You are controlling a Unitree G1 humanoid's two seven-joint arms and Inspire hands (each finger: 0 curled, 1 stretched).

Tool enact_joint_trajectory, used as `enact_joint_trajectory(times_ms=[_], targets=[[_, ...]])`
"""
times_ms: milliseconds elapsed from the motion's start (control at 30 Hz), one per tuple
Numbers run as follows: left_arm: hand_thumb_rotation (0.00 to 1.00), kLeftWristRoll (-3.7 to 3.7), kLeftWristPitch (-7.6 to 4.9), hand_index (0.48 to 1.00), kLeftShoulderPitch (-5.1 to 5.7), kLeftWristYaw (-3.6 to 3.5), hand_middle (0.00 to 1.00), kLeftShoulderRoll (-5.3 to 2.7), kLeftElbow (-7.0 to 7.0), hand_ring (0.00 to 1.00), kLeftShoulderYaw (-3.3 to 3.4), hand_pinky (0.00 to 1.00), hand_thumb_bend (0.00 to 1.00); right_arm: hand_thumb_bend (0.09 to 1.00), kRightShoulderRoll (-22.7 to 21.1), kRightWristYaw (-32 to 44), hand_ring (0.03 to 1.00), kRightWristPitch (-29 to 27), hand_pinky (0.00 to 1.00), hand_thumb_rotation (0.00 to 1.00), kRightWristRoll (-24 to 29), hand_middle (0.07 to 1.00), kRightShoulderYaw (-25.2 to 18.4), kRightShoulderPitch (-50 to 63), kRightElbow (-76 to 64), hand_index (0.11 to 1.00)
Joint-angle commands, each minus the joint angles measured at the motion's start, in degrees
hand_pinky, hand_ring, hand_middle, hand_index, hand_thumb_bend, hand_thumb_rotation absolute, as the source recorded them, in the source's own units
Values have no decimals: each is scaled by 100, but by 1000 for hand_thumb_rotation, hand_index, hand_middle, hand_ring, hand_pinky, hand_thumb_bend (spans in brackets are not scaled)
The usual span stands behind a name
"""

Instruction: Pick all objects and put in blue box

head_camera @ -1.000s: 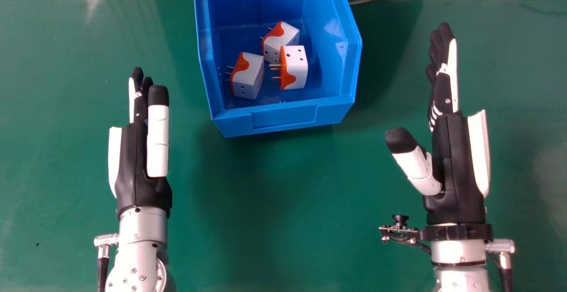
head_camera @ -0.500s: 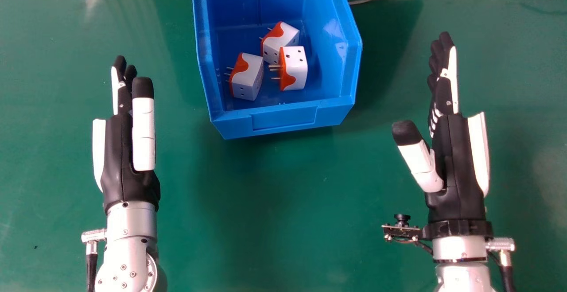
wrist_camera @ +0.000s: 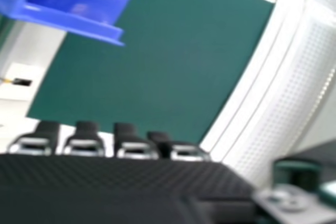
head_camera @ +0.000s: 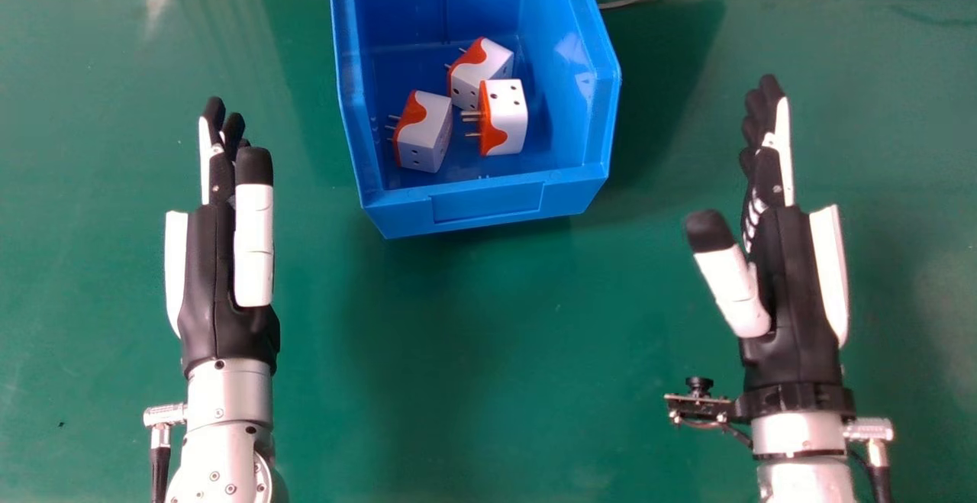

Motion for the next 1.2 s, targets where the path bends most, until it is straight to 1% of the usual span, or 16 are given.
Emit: enact_joint_trajectory(times_ms=[0,67,167,267,333,367,433,533,633,700,767,833,900,1000,1067,1167], targets=[[1000,-7,-208,1000,-82,-51,999,77,32,1000,18,1000,876,851,35,38,1000,83,998,1000,102,1000,-99,22,-224,1000],[1000,-7,-301,1000,-113,-55,999,84,117,1000,29,1000,876,846,61,72,1000,172,996,1000,150,1000,-123,45,-272,1000],[1000,-11,-395,1000,-162,-48,1000,95,207,1000,47,1000,876,833,79,142,1000,289,994,1000,213,1000,-134,67,-358,1000],[1000,60,-409,1000,-112,10,1000,80,136,1000,27,1000,872,825,54,224,1000,291,992,1000,228,1000,-141,96,-390,1000],[1000,72,-408,1000,-84,29,1000,60,100,999,13,1000,873,821,54,256,1000,274,991,1000,233,1000,-151,109,-385,1000],[1000,75,-421,1000,-82,32,1000,60,103,999,10,1000,873,821,60,264,1000,276,991,1000,234,1000,-153,117,-387,1000],[1000,68,-461,1000,-87,8,1000,74,135,998,5,1000,876,818,74,280,1000,302,990,1000,234,1000,-152,138,-395,1000],[1000,27,-409,1000,-58,-34,1000,71,82,998,-9,1000,878,817,76,331,1000,349,987,1000,228,1000,-137,173,-414,1000],[1000,26,-343,1000,-4,-14,1000,34,-11,999,-24,1000,883,819,64,369,1000,372,985,1000,191,1000,-127,199,-447,1000],[1000,-7,-312,1000,31,-25,1000,7,-65,999,-34,1000,881,820,72,385,1000,385,986,1000,193,1000,-125,217,-466,1000],[1000,-12,-330,1000,44,-11,1000,-16,-60,1000,-34,1000,870,829,91,400,1000,389,986,1000,213,1000,-126,230,-468,1000],[1000,16,-331,1000,53,24,1000,-29,-55,1000,-31,1000,866,832,101,423,1000,425,988,1000,215,1000,-115,243,-487,1000],[1000,33,-304,1000,59,25,1000,-11,-60,1000,-30,1000,862,834,111,450,1000,480,989,1000,203,1000,-94,265,-522,1000],[1000,-50,-266,1000,50,-60,1000,28,-49,1000,-16,1000,861,840,109,531,1000,570,994,1000,224,1000,-51,307,-605,1000],[1000,-84,-251,1000,55,-88,1000,42,-53,1000,-8,1000,863,840,117,547,1000,562,995,1000,215,1000,-41,322,-621,1000],[1000,-35,-258,1000,59,-56,1000,58,-55,1000,-6,1000,862,836,123,520,1000,544,996,1000,136,1000,-43,330,-625,1000]])
